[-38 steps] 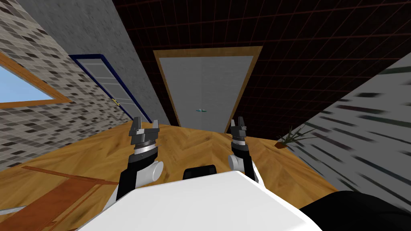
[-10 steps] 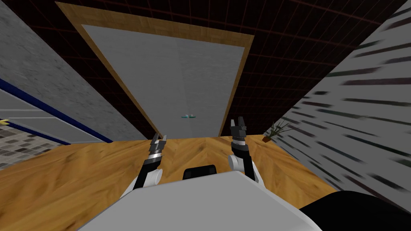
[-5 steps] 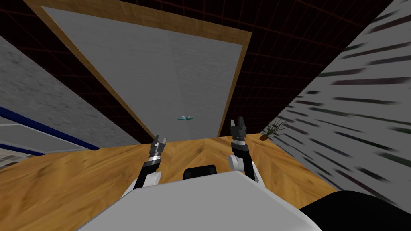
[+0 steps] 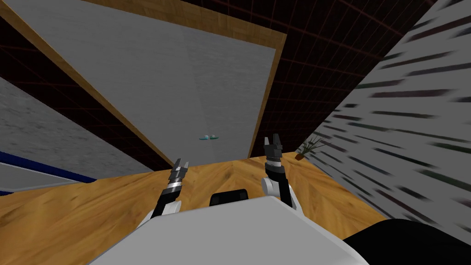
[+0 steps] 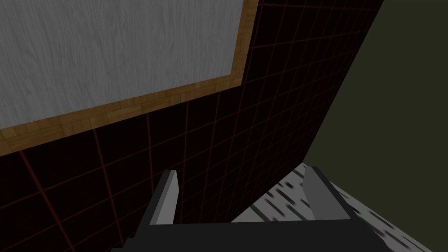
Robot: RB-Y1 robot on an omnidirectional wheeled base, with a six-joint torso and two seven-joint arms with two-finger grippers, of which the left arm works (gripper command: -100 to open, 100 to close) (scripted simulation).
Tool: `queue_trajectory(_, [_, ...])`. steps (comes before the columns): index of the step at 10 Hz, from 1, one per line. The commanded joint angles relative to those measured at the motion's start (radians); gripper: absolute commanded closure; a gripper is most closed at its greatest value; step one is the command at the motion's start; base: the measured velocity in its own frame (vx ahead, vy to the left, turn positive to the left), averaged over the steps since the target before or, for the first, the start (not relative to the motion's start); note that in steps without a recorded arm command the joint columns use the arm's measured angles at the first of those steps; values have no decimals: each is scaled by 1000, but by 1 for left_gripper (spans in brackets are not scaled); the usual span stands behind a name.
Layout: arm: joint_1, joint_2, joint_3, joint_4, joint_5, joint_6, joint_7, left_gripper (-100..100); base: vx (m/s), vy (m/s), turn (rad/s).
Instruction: Pull the door open
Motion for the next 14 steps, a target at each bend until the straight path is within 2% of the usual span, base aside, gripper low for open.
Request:
queue_trajectory(1, [-9,7,2,50,1,-18,7,-100,110,-1,-101])
queue_trajectory(10, [-49,61,20,281,14,-81,52,-100,102,4,-84])
queue_trajectory(11, [-53,66,21,304,15,-88,56,-100,110,15,-81])
queue_trajectory(12, [-53,66,21,304,15,-88,56,-100,78,15,-31])
queue_trajectory(14, [-61,76,25,349,17,-100,65,-100,70,4,-63])
